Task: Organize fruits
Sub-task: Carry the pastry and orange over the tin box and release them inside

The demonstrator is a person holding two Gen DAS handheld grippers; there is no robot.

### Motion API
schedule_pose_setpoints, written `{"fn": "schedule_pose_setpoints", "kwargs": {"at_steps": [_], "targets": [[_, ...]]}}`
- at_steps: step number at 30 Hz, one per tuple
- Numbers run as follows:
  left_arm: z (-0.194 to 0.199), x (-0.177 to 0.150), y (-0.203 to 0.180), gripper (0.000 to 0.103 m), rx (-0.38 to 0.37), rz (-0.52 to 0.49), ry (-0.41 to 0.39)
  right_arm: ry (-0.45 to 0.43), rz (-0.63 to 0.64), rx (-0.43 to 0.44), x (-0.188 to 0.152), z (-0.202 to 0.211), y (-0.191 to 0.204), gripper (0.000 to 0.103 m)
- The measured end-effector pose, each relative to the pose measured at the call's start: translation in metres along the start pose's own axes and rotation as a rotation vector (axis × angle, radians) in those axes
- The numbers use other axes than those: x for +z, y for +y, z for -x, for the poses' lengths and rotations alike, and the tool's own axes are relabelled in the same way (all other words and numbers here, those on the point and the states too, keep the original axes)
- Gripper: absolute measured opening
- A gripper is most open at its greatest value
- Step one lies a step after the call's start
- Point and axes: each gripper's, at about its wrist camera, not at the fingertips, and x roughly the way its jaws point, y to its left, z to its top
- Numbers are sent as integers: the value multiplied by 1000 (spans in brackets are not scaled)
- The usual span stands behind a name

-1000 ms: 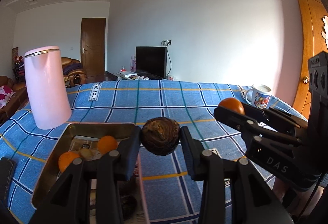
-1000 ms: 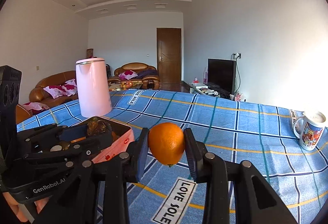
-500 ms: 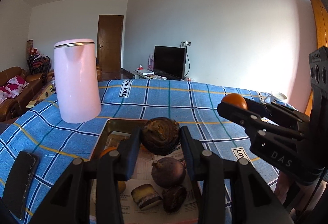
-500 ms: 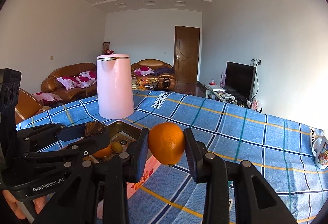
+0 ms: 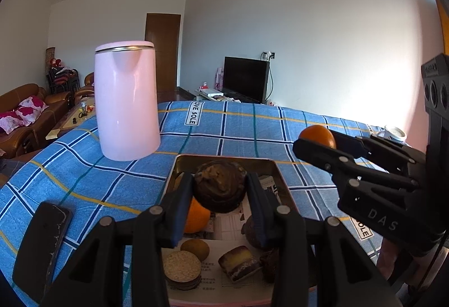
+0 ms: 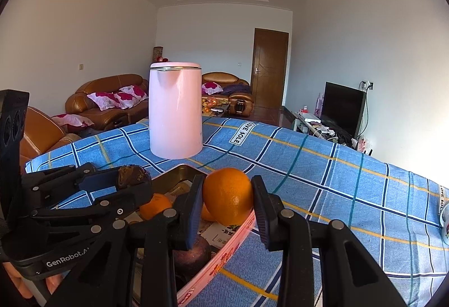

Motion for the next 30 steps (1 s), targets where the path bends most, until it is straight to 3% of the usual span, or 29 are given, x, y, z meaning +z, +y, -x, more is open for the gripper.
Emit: {"fn": "schedule_pose_setpoints", "kwargs": {"at_steps": [18,30], "targets": [[-8,-5,21,41,16,14,59,110,-20,51,3,-42,18,36],[-19,-11,23,41,5,11,125,280,-29,99,-8,-74,25,36]]}}
